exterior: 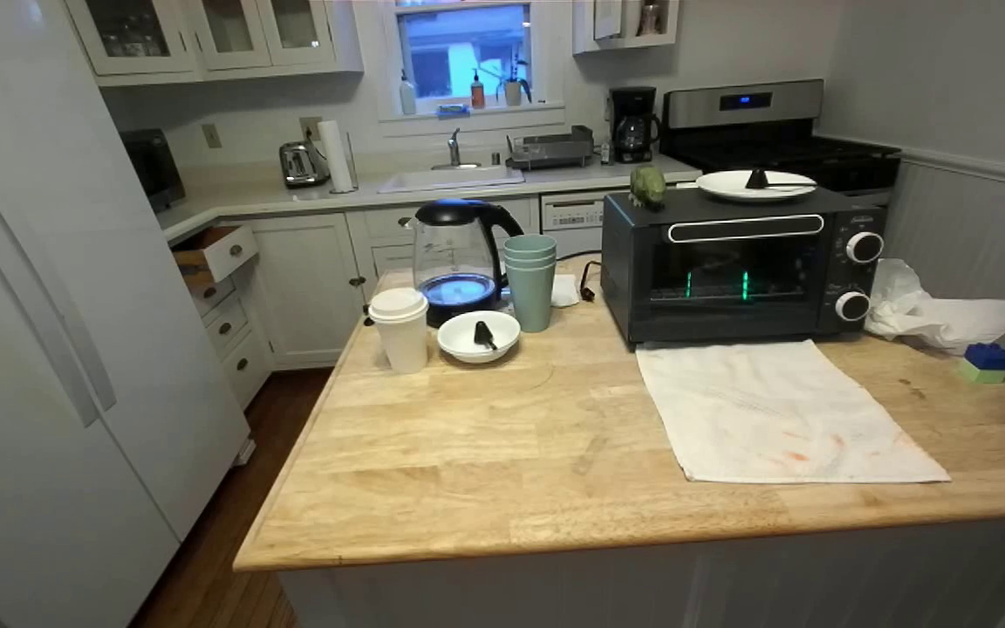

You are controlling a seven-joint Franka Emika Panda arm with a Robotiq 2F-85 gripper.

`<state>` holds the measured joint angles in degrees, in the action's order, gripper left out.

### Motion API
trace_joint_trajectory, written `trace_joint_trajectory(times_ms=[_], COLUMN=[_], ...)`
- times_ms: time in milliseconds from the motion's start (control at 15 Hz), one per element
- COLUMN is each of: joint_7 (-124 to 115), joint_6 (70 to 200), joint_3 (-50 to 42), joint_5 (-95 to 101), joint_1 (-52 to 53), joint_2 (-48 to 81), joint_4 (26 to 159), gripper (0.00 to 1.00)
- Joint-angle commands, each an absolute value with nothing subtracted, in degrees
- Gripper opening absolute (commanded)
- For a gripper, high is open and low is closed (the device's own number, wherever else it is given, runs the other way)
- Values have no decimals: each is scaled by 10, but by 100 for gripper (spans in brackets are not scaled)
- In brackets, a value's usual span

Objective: Open the oven door

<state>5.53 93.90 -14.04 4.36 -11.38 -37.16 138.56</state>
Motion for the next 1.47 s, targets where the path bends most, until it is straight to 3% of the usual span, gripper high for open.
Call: trace_joint_trajectory(times_ms=[0, 467, 1067, 1400], joint_7=[89, 180, 428, 445], joint_6=[991, 1144, 1358, 1350], joint_3=[-112, -87, -107, -96], joint_5=[89, 163, 96, 73], joint_1=[-88, -52, -24, -31], joint_2=[-296, -169, -119, -113], joint_4=[1347, 1291, 1313, 1309], gripper=[100, 100, 100, 100])
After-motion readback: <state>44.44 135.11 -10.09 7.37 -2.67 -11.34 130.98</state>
